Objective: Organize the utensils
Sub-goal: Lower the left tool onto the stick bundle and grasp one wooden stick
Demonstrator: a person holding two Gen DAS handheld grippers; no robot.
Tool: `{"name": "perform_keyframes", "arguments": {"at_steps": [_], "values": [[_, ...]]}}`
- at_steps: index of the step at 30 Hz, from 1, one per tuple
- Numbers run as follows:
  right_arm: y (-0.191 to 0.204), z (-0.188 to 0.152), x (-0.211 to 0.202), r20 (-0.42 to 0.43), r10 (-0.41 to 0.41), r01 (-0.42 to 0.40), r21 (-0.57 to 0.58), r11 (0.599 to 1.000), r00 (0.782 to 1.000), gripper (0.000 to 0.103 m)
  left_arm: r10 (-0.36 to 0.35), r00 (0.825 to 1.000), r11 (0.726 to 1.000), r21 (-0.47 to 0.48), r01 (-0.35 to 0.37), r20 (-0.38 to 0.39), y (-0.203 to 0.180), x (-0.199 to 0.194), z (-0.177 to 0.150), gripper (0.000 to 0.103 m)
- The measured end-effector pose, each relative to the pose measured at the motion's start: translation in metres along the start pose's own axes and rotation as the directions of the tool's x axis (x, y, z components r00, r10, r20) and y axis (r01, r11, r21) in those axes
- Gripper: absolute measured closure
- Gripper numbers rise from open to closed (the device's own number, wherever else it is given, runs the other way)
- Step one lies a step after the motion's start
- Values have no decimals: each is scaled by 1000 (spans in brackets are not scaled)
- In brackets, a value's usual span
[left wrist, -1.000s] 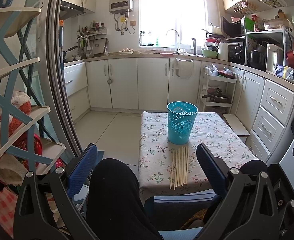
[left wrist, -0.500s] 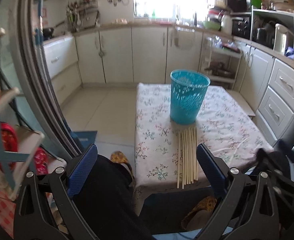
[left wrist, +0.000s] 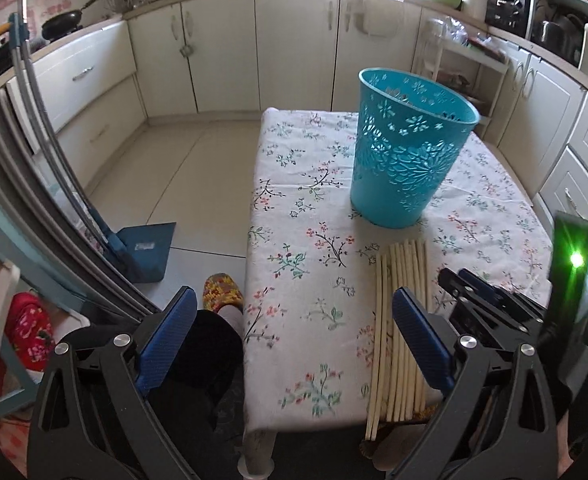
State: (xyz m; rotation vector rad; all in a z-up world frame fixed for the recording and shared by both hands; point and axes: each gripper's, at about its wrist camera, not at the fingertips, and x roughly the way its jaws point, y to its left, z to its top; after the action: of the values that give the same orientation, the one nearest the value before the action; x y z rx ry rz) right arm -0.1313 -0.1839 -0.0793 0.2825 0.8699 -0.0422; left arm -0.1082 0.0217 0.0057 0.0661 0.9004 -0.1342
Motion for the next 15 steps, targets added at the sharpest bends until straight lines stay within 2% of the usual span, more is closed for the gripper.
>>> {"name": "perform_keyframes", "arguments": {"at_steps": [4, 8, 12, 15], "values": [[-5, 9, 19, -39, -6, 6, 4, 1000, 999, 87, -9, 999, 1000, 8, 10, -36, -5, 23, 9, 8], [-4, 14, 32, -41, -11, 9, -48, 999, 999, 92, -34, 997, 999, -2, 34, -72, -10, 43, 16, 8], [2, 18, 35, -94, -1, -17, -198, 980, 996, 94, -58, 991, 998, 17, 60, -117, -17, 63, 19, 9], [1, 20, 34, -140, 0, -47, -332, 942, 990, 94, -81, 985, 995, 37, 88, -153, -25, 76, 19, 12]]}}
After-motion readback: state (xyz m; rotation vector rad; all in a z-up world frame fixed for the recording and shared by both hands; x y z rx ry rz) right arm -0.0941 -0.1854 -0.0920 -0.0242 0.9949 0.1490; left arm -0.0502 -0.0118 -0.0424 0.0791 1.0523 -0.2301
